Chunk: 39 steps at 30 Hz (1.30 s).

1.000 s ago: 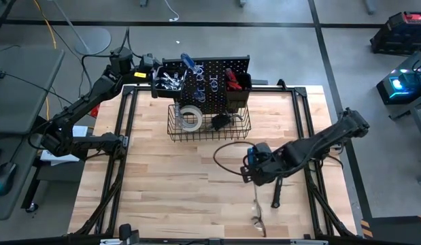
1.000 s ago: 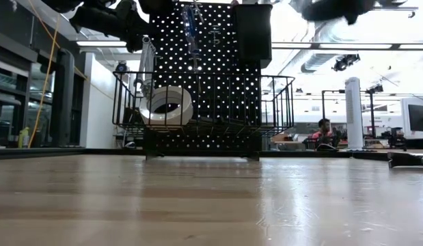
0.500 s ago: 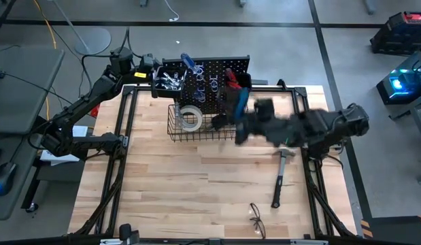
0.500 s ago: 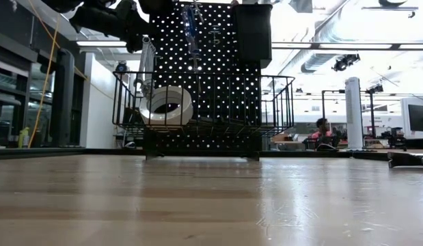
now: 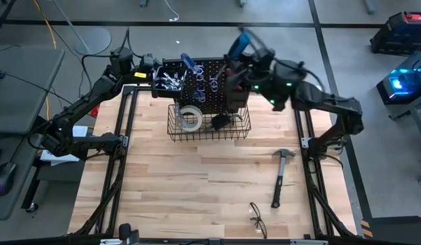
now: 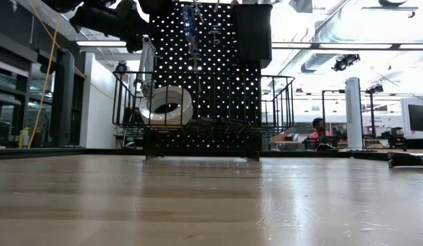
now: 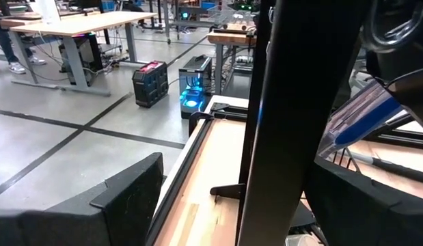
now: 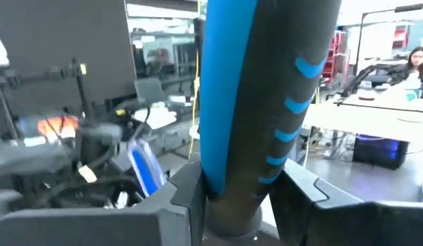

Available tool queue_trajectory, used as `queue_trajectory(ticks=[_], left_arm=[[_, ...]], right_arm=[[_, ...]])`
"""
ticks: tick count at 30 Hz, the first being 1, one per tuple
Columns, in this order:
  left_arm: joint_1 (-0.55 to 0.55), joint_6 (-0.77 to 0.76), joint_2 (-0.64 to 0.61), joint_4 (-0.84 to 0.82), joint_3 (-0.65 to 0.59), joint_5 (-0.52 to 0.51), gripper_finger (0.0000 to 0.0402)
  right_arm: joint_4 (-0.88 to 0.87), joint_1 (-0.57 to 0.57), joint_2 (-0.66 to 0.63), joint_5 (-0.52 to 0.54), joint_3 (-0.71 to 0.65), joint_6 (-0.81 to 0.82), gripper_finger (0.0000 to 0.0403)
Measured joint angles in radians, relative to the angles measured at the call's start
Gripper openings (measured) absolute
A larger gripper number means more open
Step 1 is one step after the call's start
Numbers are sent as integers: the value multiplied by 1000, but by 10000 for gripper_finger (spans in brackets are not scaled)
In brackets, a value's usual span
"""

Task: Hang tools onto peg board
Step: Hang the blue screwdriver on the peg board

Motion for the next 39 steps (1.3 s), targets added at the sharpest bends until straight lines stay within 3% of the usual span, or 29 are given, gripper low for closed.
queue_trajectory(ticks=[22,29,39], left_arm=[[0,12,0,0,0,-40,323],[-1,43,0,-7,0,33,323],[-1,54,1,-6,0,35,323]], right_arm=[[-176,-79,69,-94,-2,68,105],[-195,-88,78,-100,-2,83,105],[-280,-97,78,-120,-2,154,105]])
